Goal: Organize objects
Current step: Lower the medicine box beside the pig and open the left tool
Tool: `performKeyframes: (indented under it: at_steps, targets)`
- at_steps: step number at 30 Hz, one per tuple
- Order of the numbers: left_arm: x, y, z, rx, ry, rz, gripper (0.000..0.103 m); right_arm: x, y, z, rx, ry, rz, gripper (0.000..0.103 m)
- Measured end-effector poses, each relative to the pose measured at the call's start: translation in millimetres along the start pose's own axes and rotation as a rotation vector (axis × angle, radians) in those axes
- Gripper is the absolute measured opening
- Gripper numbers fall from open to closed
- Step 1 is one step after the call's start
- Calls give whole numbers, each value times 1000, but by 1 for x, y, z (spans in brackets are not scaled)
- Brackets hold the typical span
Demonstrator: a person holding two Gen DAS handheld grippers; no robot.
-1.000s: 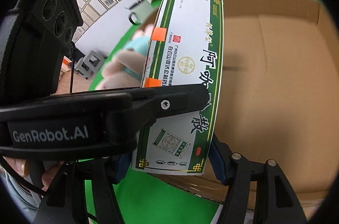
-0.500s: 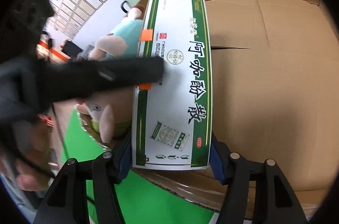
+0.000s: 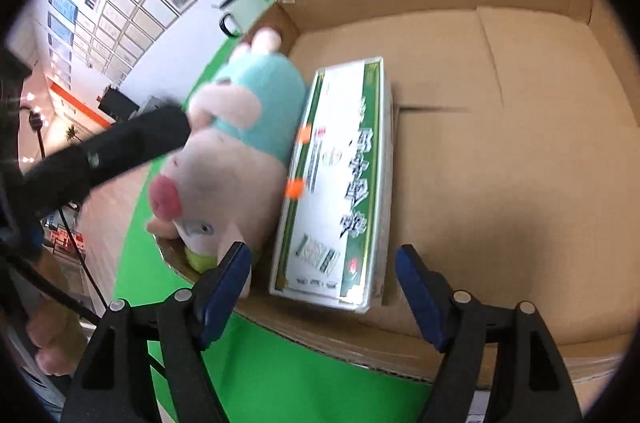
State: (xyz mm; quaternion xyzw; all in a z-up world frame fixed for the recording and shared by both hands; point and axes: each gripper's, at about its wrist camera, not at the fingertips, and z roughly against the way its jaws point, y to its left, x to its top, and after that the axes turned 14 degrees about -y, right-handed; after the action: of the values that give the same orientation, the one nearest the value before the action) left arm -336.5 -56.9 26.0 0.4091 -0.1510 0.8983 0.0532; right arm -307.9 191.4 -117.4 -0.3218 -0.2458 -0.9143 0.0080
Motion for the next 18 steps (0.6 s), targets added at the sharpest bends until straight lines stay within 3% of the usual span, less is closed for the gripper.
performKeyframes:
  at_steps: [1,4,7,10,12,14,16,18]
  targets:
    - [-3,5,5,12,-15,-7,49,1,3,0,-11,5,3,72]
    - [-9,19,6,27,-5,13,49,5,10,-19,-17,52,-14,51]
    - [-22,32,-4,21,40,52,49,-4,17,-22,9,67,-26,49]
    - [-31,30,-3,29,15,49,50,-12,20,-2,-8,32,-16,49]
    - [-33,27,3,11,-3,49,56,-12,21,16,-75,-28,9,57]
    - [-34,22,13,20,-42,33,56,-16,23,40,-146,-102,66,78]
    - [-37,11,33,46,-134,-15,58,-27,29,69,-217,-193,115,82]
    - [-46,-5,60,87,-245,-75,80,-43,38,92,-285,-269,185,82]
